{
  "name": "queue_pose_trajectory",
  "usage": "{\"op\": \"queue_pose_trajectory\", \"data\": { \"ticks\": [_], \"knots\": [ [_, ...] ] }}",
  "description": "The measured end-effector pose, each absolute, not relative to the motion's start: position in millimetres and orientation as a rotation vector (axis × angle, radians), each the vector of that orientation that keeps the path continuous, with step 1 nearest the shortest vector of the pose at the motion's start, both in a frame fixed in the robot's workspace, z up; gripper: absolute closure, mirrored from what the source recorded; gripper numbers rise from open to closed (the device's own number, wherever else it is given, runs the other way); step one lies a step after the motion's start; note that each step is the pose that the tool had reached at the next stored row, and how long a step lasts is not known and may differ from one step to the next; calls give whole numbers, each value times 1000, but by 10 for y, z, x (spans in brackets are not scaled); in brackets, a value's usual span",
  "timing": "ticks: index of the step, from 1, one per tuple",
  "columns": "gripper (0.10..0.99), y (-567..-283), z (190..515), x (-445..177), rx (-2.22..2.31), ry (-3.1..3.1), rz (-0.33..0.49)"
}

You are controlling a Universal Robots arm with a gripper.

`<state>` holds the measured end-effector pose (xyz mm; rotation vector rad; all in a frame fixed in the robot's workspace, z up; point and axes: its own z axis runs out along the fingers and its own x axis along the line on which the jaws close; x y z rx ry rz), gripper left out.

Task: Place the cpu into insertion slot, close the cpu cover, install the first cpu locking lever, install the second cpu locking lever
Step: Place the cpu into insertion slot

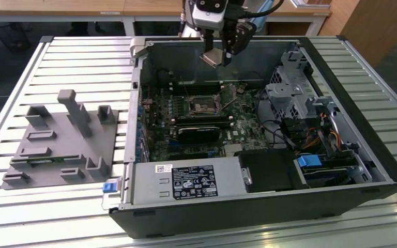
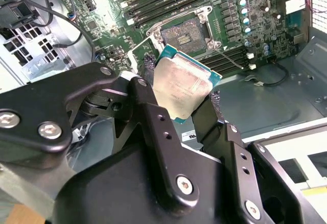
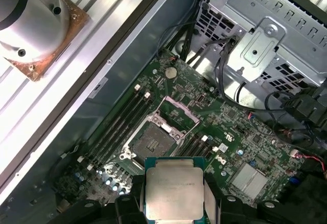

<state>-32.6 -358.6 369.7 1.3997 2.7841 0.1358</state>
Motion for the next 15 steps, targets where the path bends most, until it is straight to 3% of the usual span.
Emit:
{"op": "queue_pose_trajectory", "data": {
  "ticks": [15],
  "knots": [
    [545, -3586, 3695, -326, 1455, 2753, 135]
  ]
}}
